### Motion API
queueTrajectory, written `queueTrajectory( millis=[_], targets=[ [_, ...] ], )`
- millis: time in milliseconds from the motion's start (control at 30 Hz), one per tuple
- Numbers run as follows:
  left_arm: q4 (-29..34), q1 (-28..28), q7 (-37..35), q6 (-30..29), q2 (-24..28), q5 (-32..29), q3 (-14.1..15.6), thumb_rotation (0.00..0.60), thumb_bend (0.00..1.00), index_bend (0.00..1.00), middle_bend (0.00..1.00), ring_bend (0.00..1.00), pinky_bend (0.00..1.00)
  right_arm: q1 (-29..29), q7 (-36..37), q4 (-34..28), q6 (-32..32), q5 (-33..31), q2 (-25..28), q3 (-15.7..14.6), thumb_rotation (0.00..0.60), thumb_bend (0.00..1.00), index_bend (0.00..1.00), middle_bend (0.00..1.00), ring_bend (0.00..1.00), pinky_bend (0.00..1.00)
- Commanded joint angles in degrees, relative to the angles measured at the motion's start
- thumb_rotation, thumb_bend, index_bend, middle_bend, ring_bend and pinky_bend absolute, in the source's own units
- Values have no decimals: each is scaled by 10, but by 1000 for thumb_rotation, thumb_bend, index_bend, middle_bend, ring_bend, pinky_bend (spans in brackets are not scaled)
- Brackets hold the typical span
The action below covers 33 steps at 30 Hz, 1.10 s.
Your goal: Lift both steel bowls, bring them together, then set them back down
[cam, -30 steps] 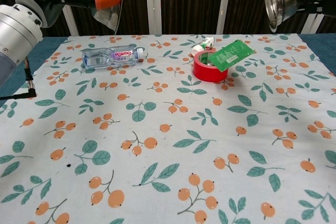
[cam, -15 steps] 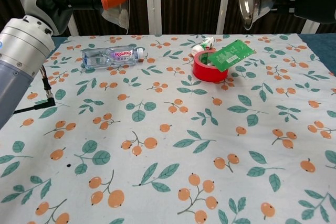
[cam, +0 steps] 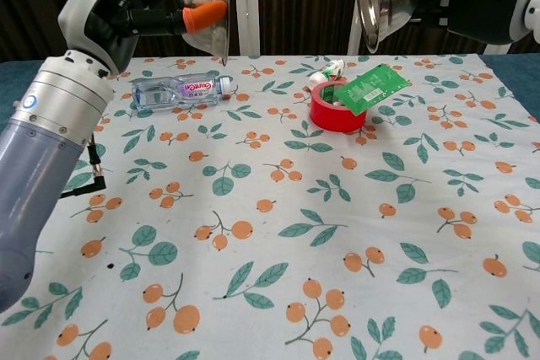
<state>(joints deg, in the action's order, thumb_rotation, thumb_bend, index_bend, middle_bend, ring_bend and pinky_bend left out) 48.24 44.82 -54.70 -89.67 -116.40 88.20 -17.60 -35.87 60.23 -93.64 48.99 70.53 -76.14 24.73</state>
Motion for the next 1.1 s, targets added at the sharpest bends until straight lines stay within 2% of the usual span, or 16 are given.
queueTrajectory(
  millis=[33,600,1100],
  targets=[
    [-11,7,-9,-10,-14,6,-1,600,5,349,245,233,455,-8,-36,-17,4,-35,-17,1,600,125,360,322,394,239],
    [-84,21,-31,-22,-59,4,2,600,5,358,245,233,455,-23,-106,-57,7,-70,-42,0,600,126,360,322,394,240],
    [-108,32,-38,-32,-84,9,11,600,5,358,245,233,455,-45,-180,-92,13,-105,-73,0,600,127,360,322,394,240]
  ],
)
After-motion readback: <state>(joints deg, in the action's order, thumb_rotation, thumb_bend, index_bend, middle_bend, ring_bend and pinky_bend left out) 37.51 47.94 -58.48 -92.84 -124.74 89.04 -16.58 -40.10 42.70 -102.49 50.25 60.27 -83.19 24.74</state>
